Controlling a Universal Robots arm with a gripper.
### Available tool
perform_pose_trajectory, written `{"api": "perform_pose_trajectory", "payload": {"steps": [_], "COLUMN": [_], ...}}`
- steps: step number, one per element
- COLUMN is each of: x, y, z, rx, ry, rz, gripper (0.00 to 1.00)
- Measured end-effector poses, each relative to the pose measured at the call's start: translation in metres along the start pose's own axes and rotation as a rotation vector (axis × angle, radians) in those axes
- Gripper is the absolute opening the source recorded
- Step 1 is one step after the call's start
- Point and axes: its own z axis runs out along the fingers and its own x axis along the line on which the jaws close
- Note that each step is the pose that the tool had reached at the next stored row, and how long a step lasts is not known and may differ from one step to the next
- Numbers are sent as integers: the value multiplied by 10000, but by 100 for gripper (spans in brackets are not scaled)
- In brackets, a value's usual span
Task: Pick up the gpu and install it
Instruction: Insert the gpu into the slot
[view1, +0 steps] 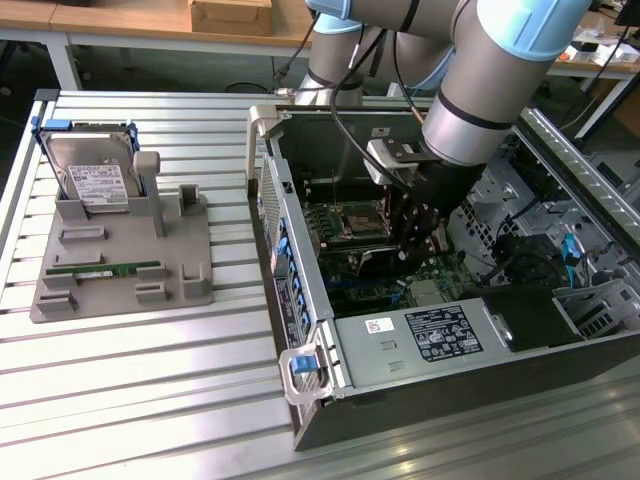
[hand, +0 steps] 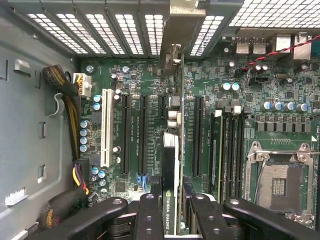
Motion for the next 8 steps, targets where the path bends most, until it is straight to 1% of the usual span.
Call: {"api": "perform_pose_trajectory", "payload": {"steps": [4, 6, 8], "x": [-44, -50, -95], "y": [2, 28, 36], "z": [-2, -1, -2], "rx": [-1, 0, 0], "ry": [5, 4, 6], "rz": [0, 0, 0], "gripper": [27, 27, 27]}}
